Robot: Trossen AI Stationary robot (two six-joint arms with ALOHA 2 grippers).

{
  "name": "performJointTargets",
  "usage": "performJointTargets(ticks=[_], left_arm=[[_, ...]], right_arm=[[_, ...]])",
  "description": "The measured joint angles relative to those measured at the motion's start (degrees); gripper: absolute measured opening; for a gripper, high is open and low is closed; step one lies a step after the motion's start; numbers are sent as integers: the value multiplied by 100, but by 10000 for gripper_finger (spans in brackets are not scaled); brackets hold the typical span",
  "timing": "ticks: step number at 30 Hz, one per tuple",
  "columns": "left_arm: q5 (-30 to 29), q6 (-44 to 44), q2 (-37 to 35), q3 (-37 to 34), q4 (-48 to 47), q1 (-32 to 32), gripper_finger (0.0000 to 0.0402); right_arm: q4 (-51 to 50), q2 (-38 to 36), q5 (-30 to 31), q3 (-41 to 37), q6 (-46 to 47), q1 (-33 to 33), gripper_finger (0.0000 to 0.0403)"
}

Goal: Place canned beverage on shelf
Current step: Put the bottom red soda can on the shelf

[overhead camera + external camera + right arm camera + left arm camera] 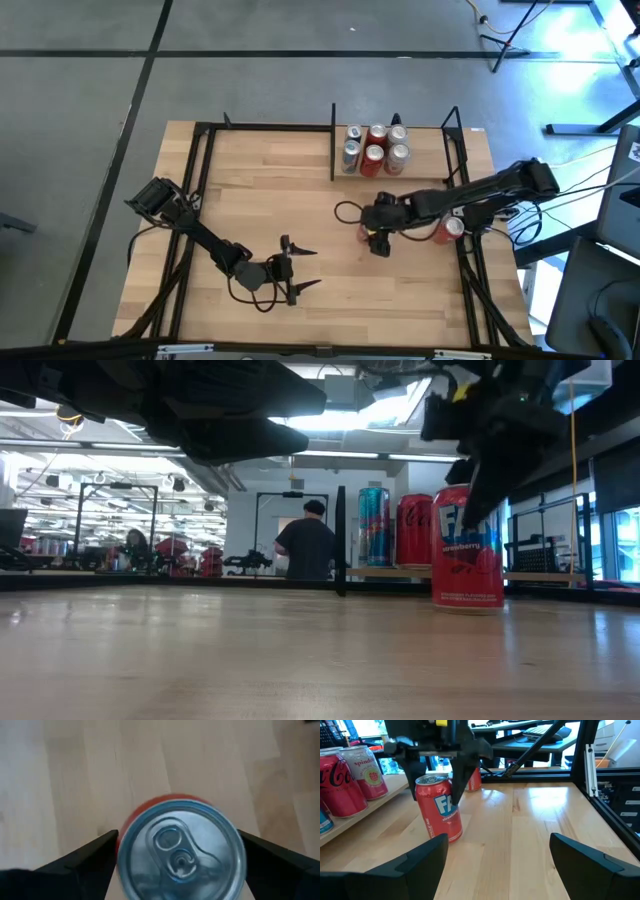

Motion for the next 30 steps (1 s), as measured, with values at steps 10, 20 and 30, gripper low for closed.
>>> performJointTargets(ticks=[10, 20, 30], left_arm=[[-13, 0, 0, 0, -39, 2, 331], [-4, 0, 0, 0, -43, -20, 331], [2, 0, 0, 0, -43, -22, 331]], right_arm=[[-9, 148, 46, 0, -81, 2, 298], [-397, -680, -44, -7, 15, 2, 268], [-3102, -2613, 1216, 614, 825, -202, 268]])
